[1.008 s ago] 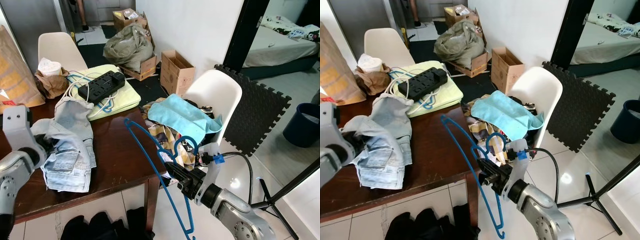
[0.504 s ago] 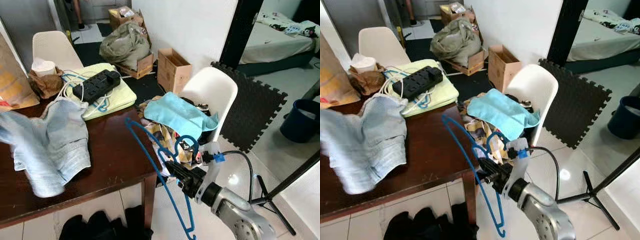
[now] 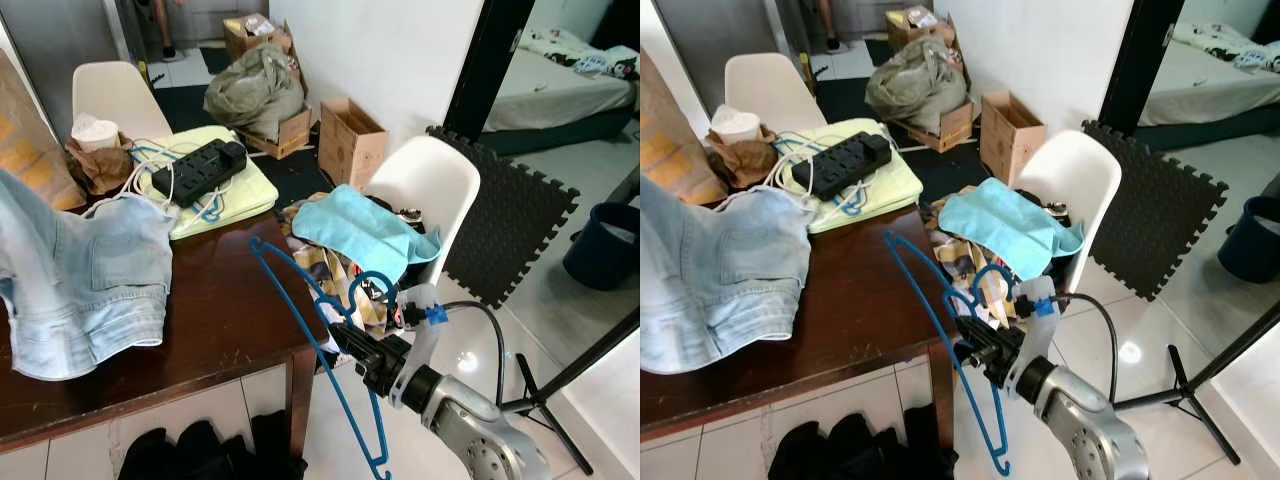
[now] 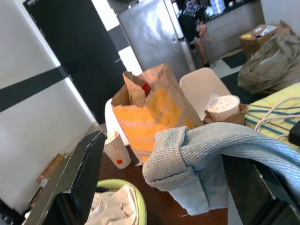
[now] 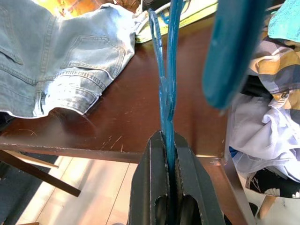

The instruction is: Hang hanger

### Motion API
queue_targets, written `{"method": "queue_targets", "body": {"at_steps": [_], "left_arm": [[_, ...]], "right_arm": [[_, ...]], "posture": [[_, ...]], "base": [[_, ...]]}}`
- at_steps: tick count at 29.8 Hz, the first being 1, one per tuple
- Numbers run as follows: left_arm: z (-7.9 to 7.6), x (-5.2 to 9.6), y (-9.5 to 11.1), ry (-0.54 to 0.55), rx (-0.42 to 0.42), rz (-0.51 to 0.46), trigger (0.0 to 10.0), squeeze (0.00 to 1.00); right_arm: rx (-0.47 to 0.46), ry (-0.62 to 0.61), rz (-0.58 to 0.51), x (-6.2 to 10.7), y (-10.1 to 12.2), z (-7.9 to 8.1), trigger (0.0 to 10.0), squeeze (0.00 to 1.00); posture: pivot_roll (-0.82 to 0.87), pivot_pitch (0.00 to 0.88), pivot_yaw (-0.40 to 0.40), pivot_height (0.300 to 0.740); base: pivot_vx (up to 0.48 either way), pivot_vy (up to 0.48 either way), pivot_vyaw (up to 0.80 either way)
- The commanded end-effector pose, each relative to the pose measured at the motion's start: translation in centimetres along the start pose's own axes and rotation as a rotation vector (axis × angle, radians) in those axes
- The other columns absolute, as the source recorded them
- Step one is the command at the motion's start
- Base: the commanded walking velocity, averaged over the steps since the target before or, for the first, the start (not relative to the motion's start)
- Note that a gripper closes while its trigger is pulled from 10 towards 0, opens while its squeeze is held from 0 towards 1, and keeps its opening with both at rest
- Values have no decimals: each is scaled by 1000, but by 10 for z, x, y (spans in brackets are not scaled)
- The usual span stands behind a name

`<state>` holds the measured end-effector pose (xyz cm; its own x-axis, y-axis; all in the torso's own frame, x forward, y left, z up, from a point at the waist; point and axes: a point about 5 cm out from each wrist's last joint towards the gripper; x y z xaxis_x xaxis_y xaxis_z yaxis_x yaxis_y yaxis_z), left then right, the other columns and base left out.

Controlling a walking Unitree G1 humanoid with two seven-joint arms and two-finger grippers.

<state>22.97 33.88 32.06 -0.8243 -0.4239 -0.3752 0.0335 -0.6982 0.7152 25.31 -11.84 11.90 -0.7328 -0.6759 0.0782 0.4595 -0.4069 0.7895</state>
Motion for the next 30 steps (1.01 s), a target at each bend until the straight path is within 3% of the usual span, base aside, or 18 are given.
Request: {"method": "queue_targets", "body": {"at_steps": [1,5,7,15,19,22,24,26,27,28,30], "left_arm": [[9,1,4,63,-4,-14,10000,0],[26,0,4,165,-54,-18,10000,0],[36,0,-2,215,-126,23,10000,0],[48,1,-18,249,-165,105,10000,0],[33,5,-55,140,-176,272,10000,0],[25,8,-66,81,-177,324,10000,0],[6,13,-83,-38,-156,392,10000,0],[6,13,-83,-38,-156,392,10000,0],[-21,17,-84,-207,-168,355,10000,0],[-21,17,-84,-207,-168,355,10000,0],[-39,18,-76,-318,-174,279,10000,0]], "right_arm": [[-10,-1,5,0,-1,-2,10000,0],[-9,-2,7,0,-1,-2,10000,0],[-9,-4,7,0,-1,-2,10000,0],[-10,-7,5,-1,-2,-2,10000,0],[-14,-7,3,-1,-1,-2,10000,0],[-15,-8,3,0,-1,-2,10000,0],[-15,-10,2,0,-1,-2,10000,0],[-15,-10,2,0,-1,-2,10000,0],[-15,-12,2,1,-1,-2,10000,0],[-15,-12,2,1,-1,-2,10000,0],[-15,-13,2,2,-1,-2,10000,0]], "posture": [[-17,83,-29,740],[-20,81,-31,740],[-25,81,-26,740],[-26,79,-24,740],[-31,84,-21,740],[-32,87,-20,740],[-32,86,-21,740],[-32,86,-21,740],[-35,92,-23,740],[-35,92,-23,740],[-35,91,-24,740]], "base": [[0,334,0],[0,336,0],[0,334,0],[0,336,0],[0,83,0],[0,0,0],[0,0,0],[0,0,0],[0,0,0],[0,0,0],[0,0,0]]}}
Point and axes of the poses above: a point about 5 cm out from each wrist's last joint towards the gripper, its own x axis pointing back from the gripper into the wrist, its own y axis along the axis of the wrist's last joint, z = x × y, and after that the axes turned 15 degrees about -x, right-handed
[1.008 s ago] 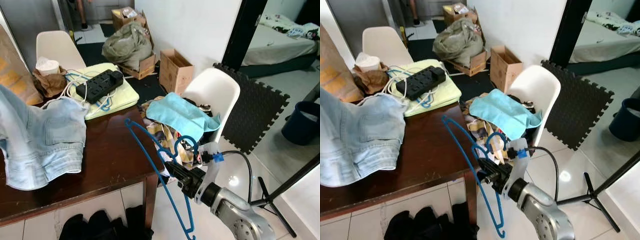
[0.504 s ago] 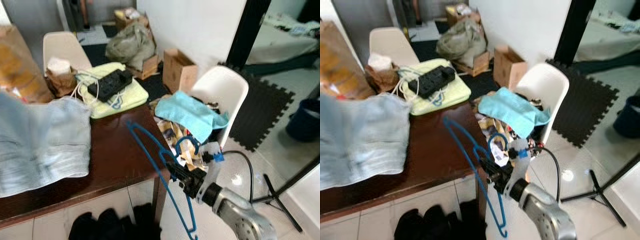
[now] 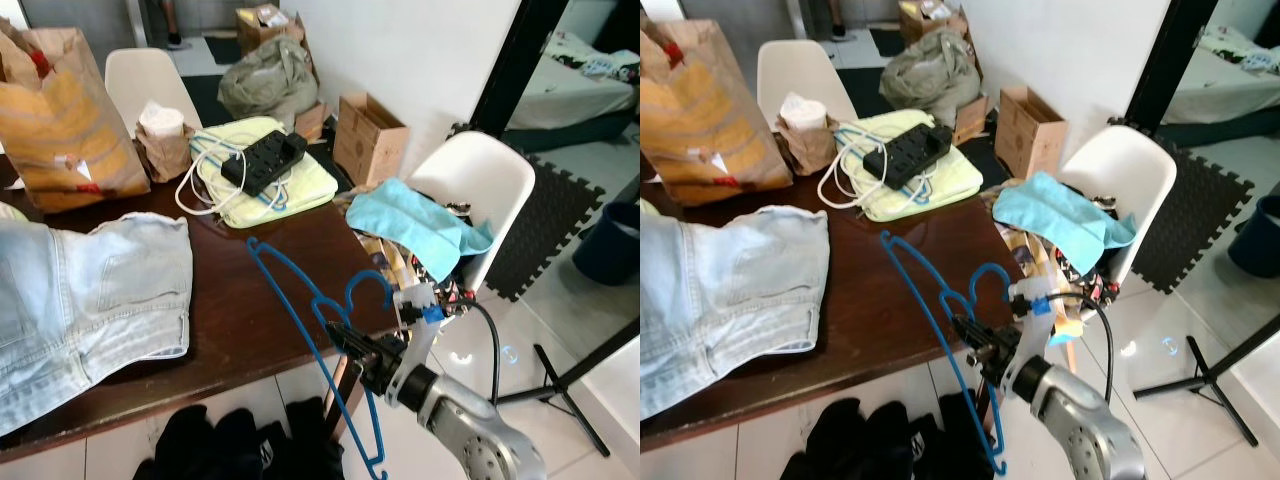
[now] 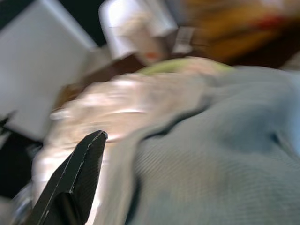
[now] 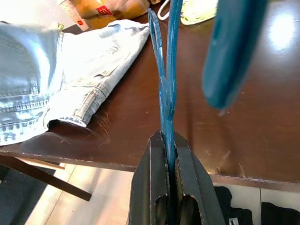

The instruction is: Hang hanger

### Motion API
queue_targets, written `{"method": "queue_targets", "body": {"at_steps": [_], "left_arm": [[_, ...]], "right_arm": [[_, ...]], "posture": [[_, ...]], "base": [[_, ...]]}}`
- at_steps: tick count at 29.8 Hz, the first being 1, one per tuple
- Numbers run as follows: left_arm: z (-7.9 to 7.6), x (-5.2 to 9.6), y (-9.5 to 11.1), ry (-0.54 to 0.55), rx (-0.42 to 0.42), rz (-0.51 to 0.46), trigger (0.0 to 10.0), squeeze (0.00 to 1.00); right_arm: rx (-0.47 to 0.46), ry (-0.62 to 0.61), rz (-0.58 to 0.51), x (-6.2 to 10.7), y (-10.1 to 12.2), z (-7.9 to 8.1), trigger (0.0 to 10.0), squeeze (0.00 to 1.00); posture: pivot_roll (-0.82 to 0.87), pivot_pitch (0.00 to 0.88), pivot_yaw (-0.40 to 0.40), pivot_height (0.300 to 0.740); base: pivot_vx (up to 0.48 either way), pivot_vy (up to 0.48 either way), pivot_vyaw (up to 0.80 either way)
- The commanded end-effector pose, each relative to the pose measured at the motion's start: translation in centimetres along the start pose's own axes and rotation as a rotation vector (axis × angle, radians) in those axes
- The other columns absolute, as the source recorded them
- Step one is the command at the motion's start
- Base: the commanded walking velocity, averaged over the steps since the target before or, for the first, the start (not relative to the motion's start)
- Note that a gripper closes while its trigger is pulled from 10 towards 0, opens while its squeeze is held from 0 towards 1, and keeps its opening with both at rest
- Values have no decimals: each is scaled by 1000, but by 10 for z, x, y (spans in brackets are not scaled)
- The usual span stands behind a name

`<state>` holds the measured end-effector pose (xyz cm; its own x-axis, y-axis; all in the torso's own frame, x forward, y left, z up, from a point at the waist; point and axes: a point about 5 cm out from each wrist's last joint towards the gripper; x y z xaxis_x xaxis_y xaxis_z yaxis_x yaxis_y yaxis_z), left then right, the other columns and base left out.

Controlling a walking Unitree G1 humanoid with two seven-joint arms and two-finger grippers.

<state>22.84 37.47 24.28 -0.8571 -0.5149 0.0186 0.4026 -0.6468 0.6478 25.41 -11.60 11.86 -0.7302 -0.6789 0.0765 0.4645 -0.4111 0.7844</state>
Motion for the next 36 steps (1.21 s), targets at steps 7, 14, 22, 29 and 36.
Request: {"method": "queue_targets", "body": {"at_steps": [7,14,22,29,36], "left_arm": [[-21,0,41,-40,19,-250,10000,0],[-70,3,62,-191,-26,-325,10000,0],[-107,25,8,-641,-320,-122,10000,0],[-55,27,11,-588,-441,-177,10000,0],[12,18,27,-293,-409,-141,10000,0]], "right_arm": [[-9,-19,0,4,0,-3,10000,0],[-14,-20,-3,3,0,-3,10000,0],[-19,-22,-9,4,1,-3,10000,0],[-24,-22,-9,3,0,-3,10000,0],[-23,-21,-10,3,1,-3,10000,0]], "posture": [[-33,93,-23,740],[-36,96,-18,740],[-28,99,-17,740],[-32,97,-18,740],[-24,97,-22,740]], "base": [[0,0,0],[0,0,0],[0,0,0],[0,0,0],[0,0,0]]}}
Point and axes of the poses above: a point about 5 cm out from each wrist's last joint towards the gripper, its own x axis pointing back from the gripper into the wrist, its own y axis along the axis of the wrist's last joint, z = x × y, and after that the axes turned 15 degrees about -x, right-handed
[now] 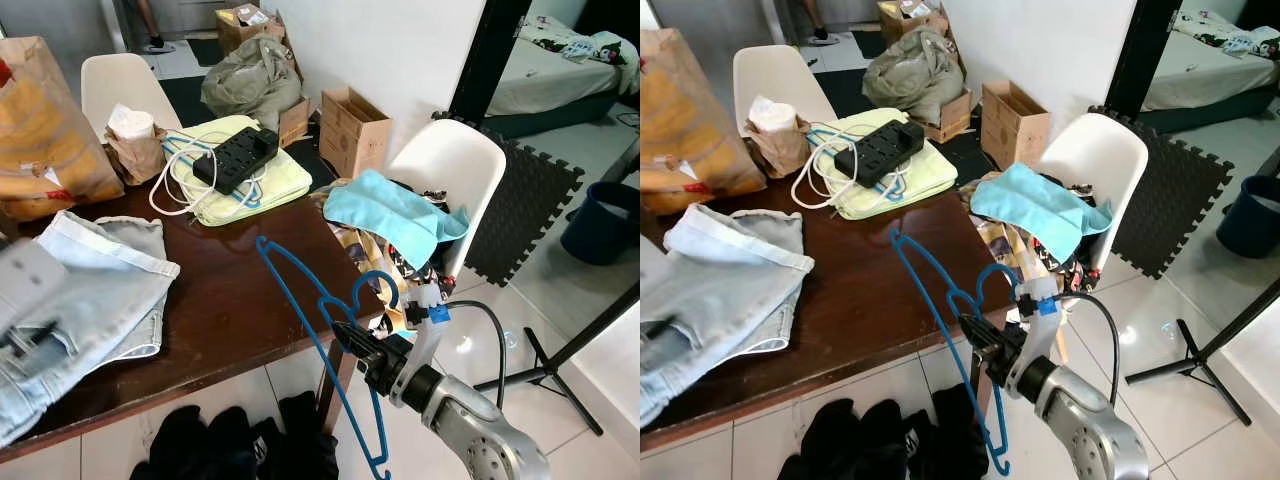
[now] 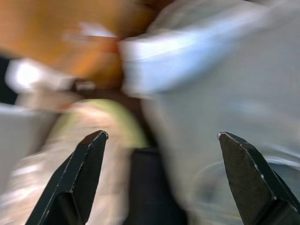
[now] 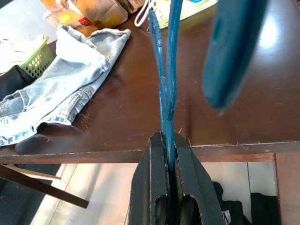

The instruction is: Hang hanger

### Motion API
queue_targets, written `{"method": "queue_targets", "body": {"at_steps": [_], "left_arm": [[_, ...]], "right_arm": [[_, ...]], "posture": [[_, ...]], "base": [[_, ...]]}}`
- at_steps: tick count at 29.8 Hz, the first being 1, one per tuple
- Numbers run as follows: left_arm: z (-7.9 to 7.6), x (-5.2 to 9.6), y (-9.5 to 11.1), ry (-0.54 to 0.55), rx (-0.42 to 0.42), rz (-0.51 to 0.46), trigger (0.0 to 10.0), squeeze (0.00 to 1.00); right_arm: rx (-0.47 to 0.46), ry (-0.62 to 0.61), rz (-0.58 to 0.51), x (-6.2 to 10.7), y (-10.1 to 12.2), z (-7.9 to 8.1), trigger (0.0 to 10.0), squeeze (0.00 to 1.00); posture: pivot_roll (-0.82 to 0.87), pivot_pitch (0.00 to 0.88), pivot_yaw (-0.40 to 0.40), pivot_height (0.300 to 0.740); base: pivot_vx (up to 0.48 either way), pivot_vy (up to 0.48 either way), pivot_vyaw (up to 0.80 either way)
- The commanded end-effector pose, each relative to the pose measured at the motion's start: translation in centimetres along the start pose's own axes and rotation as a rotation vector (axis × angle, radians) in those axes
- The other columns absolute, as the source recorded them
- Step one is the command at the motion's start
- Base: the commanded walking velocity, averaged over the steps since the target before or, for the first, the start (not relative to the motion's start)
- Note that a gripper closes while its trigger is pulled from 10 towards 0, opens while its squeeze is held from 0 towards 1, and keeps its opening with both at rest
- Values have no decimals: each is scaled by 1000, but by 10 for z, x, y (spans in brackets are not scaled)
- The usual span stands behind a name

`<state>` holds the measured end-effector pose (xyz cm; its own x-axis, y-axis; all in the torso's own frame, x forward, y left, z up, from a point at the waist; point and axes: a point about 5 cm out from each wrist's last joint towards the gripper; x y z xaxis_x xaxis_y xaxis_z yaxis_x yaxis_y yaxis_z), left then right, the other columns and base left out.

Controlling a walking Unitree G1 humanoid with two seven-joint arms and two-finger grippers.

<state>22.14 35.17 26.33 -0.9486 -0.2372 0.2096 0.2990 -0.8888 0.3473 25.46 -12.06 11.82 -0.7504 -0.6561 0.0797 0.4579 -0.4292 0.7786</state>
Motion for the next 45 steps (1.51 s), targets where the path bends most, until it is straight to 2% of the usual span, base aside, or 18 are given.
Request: {"method": "queue_targets", "body": {"at_steps": [1,3,4,5,6,7,9,11,14,15,16,17,18,20,21,24,31,45], "left_arm": [[25,7,-4,118,-1,65,10000,0],[25,7,-4,118,-1,65,10000,0],[43,11,-4,263,75,67,10000,0],[43,11,-4,263,75,67,10000,0],[55,16,-5,408,127,71,10000,0],[55,16,-5,408,127,71,10000,0],[57,20,-13,575,232,84,10000,0],[54,20,-16,599,255,93,10000,0],[35,11,-25,599,523,35,10000,0],[35,11,-25,599,523,35,10000,0],[32,8,-25,591,587,16,10000,0],[32,8,-25,591,587,16,10000,0],[27,2,-27,585,664,-6,10000,0],[26,0,-27,585,683,-9,10000,0],[20,-5,-30,582,754,-17,10000,0],[16,-8,-32,583,813,-32,10000,0],[9,-15,-29,569,838,-36,10000,0],[11,-16,-20,578,819,-69,10000,0]], "right_arm": [[-12,5,7,0,-1,0,10000,0],[-12,5,7,0,-1,0,10000,0],[-13,7,8,0,-1,0,10000,0],[-13,7,8,0,-1,0,10000,0],[4,10,15,0,-1,0,10000,0],[4,10,15,0,-1,0,10000,0],[40,14,28,0,-2,1,10000,0],[49,17,31,0,-2,2,10000,0],[57,21,35,0,-3,2,10000,0],[57,21,35,0,-3,2,10000,0],[58,22,36,0,-3,2,10000,0],[58,22,36,0,-3,2,10000,0],[58,21,37,-1,-3,2,10000,0],[57,21,38,-1,-3,2,10000,0],[48,17,33,-1,-2,1,10000,0],[27,9,23,-1,-2,-1,10000,0],[12,7,16,0,-1,-1,10000,0],[3,7,7,0,-1,0,10000,0]], "posture": [[-24,97,-22,740],[-24,97,-22,740],[-23,95,-23,740],[-23,95,-23,740],[-27,92,-24,740],[-27,92,-24,740],[-28,90,-23,740],[-28,90,-23,740],[-29,88,-27,740],[-29,88,-27,740],[-28,87,-27,740],[-28,87,-27,740],[-30,85,-27,740],[-30,85,-27,740],[-33,82,-27,740],[-36,81,-26,740],[-37,84,-25,740],[-35,89,-18,740]], "base": [[0,0,0],[0,0,0],[0,0,0],[0,0,0],[0,0,0],[0,0,0],[0,0,800],[0,0,800],[0,0,800],[0,0,800],[0,0,800],[0,0,800],[0,0,800],[0,0,800],[0,0,800],[0,0,504],[0,370,0],[0,357,0]]}}
Point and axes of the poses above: a point about 5 cm out from each wrist's last joint towards the gripper, its own x axis pointing back from the gripper into the wrist, its own y axis along the axis of the wrist's last joint, z = x × y, and after that the axes turned 15 degrees about -x, right-handed
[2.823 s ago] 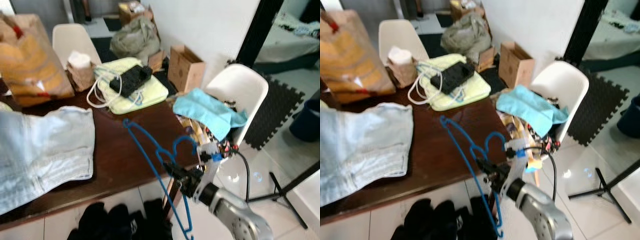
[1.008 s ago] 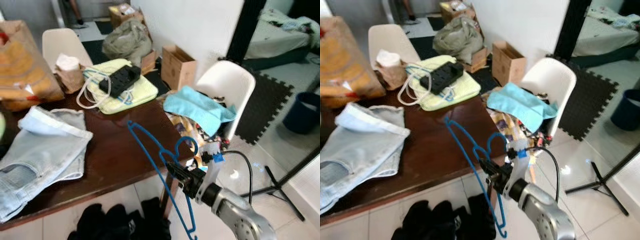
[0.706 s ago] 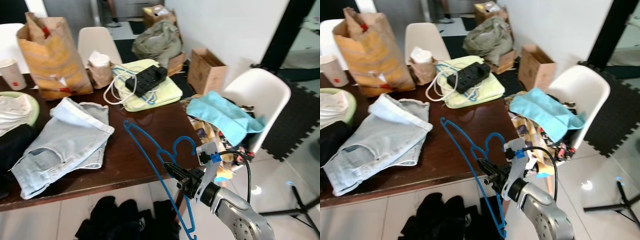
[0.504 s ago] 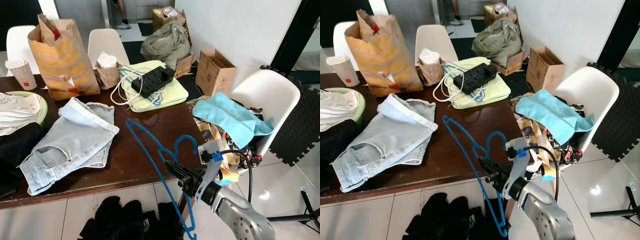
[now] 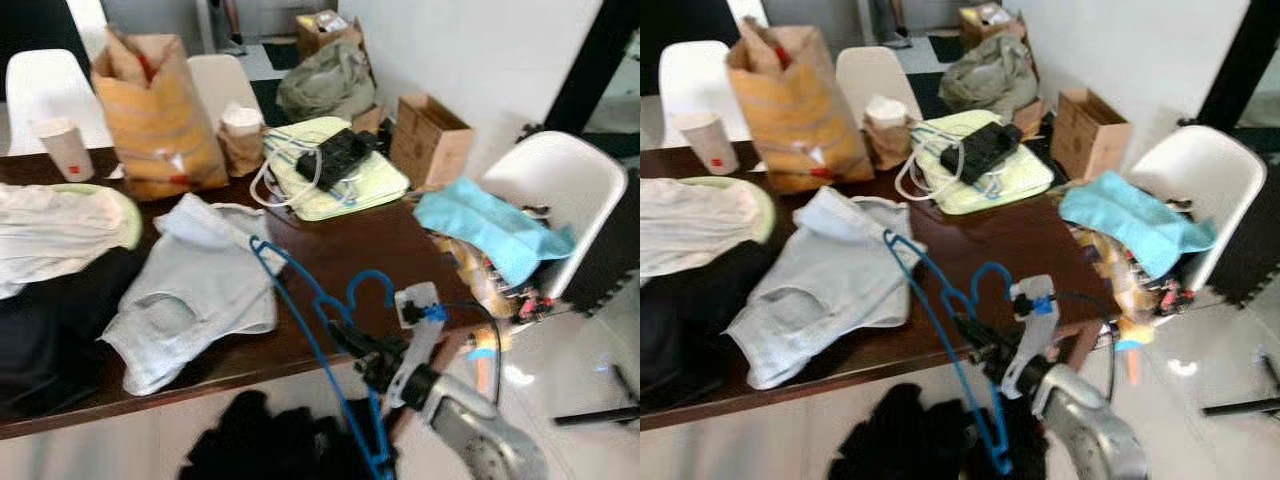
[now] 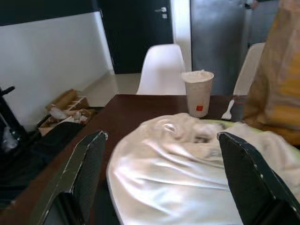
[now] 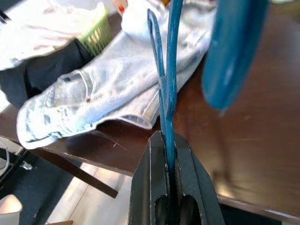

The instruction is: Hang hanger

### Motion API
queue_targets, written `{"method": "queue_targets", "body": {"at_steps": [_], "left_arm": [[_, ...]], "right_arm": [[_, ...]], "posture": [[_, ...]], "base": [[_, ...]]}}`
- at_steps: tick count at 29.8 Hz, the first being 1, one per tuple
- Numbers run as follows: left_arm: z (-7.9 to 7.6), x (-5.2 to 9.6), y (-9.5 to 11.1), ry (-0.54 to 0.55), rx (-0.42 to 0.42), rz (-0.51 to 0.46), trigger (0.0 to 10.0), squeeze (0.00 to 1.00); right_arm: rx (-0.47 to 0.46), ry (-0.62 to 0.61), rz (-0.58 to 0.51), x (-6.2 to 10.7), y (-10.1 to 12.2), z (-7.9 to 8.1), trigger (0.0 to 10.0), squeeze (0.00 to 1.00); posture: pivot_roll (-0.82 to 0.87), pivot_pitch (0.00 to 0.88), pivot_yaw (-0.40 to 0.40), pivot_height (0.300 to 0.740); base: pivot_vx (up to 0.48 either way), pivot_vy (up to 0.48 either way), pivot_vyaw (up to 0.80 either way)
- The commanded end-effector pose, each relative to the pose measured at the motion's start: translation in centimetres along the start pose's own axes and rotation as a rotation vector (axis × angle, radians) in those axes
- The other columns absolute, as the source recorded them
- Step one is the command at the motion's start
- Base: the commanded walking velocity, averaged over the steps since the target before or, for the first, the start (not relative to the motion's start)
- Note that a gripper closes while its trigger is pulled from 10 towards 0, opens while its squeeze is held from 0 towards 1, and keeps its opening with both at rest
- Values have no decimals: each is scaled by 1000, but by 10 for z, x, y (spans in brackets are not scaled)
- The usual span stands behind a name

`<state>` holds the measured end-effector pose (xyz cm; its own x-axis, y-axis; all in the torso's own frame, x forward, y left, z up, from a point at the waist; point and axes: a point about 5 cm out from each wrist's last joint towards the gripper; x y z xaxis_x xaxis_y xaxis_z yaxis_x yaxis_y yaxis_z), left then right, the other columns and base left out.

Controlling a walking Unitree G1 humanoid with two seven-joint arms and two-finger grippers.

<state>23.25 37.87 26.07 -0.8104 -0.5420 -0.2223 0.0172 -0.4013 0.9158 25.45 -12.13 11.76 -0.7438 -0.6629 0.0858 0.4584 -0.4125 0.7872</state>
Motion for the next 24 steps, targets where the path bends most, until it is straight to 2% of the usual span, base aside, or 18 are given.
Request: {"method": "queue_targets", "body": {"at_steps": [1,6,19,24], "left_arm": [[0,0,2,8,-11,-11,10000,0],[-1,1,5,-3,-21,-21,10000,0],[-2,0,9,8,-18,-19,10000,0],[-14,-4,11,-50,15,-49,10000,0]], "right_arm": [[-13,3,-3,0,-1,1,10000,0],[-15,3,-6,0,-1,1,10000,0],[-18,2,-10,-2,-1,1,10000,0],[-17,0,-10,-1,0,0,10000,0]], "posture": [[-35,89,-18,740],[-35,90,-15,740],[-34,89,-16,740],[-35,89,-18,740]], "base": [[0,0,0],[0,0,0],[288,-356,0],[0,0,0]]}}
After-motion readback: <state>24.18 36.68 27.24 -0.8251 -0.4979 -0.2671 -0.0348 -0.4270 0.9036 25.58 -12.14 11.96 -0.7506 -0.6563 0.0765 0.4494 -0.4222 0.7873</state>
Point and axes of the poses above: a point about 5 cm out from each wrist's last joint towards the gripper, its own x axis pointing back from the gripper into the wrist, its own y axis along the axis of the wrist's last joint, z = x × y, and after that the axes turned 15 degrees about -x, right-handed
